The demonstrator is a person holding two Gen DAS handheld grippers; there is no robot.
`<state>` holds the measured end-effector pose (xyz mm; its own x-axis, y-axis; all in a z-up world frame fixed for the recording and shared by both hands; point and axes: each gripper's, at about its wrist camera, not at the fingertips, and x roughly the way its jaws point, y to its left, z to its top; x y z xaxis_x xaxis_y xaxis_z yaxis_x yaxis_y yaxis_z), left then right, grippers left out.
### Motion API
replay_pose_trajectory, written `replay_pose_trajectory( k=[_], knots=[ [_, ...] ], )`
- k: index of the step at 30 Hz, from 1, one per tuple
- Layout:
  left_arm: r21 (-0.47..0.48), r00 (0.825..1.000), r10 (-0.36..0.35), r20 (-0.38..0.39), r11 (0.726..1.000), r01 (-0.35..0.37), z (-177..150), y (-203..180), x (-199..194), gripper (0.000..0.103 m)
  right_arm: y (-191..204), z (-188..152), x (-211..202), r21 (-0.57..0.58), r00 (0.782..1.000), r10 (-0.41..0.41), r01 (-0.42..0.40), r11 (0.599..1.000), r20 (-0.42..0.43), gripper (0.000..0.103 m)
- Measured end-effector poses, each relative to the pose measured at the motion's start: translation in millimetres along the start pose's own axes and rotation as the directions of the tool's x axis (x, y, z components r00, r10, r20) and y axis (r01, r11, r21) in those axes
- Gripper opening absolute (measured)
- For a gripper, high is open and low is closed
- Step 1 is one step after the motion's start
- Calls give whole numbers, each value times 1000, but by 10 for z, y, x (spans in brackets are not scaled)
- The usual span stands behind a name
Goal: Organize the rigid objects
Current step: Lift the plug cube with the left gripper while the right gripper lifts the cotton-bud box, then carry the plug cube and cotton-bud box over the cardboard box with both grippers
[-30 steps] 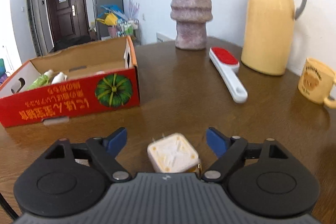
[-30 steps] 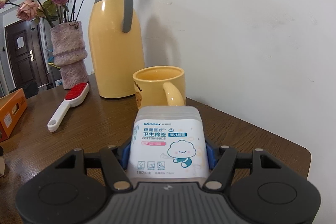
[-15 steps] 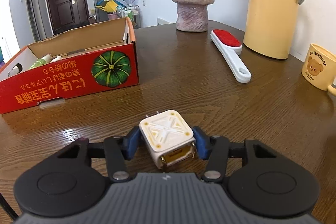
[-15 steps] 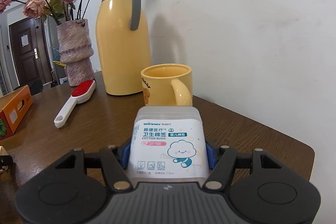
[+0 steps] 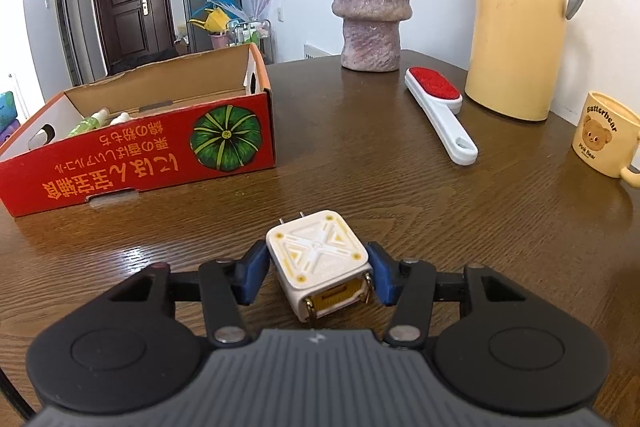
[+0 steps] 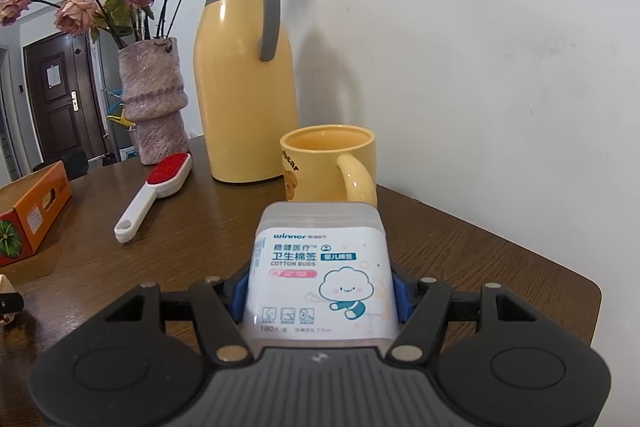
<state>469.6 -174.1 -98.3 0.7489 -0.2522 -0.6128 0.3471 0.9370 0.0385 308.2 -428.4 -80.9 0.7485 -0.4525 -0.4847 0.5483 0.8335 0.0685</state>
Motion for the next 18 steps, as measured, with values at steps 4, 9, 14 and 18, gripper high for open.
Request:
replay_pose_trajectory(
  k=[4, 9, 14, 18],
  knots=[
    [-2, 1000, 3, 17, 1000, -3, -18, 22, -91, 54, 44, 11, -68, -10, 1000, 12, -12, 1000, 9, 64],
    [-14, 999, 7, 34, 1000, -6, -44, 69, -226, 54, 142, 42, -187, -27, 999, 37, -37, 999, 24, 64],
    [-24, 998, 8, 62, 1000, -6, -74, 124, -418, 54, 253, 52, -311, -46, 997, 67, -65, 997, 34, 64],
    [-28, 997, 17, 81, 999, -15, -112, 178, -568, 54, 379, 61, -406, -66, 994, 100, -97, 993, 39, 64]
  ],
)
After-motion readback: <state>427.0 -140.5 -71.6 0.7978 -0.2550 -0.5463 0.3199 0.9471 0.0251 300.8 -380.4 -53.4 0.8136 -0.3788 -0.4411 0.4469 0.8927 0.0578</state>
